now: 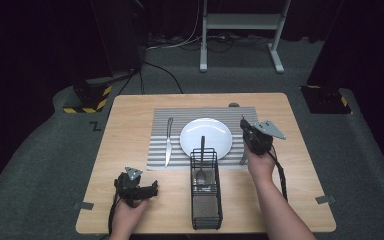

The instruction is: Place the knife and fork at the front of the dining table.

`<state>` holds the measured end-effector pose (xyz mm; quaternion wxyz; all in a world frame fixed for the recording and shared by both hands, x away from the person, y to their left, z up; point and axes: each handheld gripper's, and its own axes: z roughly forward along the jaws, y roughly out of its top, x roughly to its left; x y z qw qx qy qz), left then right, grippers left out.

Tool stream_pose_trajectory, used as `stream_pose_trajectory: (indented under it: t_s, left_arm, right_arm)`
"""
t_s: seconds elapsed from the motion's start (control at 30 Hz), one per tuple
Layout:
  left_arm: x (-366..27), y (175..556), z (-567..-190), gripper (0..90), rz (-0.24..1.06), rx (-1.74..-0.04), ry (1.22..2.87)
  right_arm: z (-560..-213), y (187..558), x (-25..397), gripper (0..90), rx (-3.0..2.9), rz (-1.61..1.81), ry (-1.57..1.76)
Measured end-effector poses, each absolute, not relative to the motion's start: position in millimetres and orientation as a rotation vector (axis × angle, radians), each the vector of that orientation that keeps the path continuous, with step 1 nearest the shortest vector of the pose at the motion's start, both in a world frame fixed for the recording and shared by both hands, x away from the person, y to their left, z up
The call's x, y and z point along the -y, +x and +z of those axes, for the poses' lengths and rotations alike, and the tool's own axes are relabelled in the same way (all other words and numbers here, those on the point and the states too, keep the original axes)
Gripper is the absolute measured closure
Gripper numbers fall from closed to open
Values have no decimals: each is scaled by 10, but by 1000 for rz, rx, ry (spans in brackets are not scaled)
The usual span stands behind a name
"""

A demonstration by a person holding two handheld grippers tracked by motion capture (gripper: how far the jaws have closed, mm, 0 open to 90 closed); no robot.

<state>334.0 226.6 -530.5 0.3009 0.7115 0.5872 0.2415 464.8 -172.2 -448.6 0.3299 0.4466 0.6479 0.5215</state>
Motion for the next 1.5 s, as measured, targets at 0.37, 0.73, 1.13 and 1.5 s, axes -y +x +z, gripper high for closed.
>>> stream_pose_trajectory:
  t_s: [0.37,0.73,1.13,1.5]
  left_arm:
    - [-2263,3322,-5304,11,640,-1559,1888]
    - [-2262,3314,-5304,14,645,-1558,1888]
    - [-2262,3313,-5304,14,644,-1558,1888]
    - [-2262,3313,-5304,14,644,-1558,1889]
  right_arm:
    - [-4619,4924,1709,861,-1701,1355,1236]
    - [-4809,5190,1721,856,-1710,1356,1337]
    - [-4904,5304,1742,848,-1720,1326,1377]
    - [-4949,5352,1772,844,-1731,1299,1434]
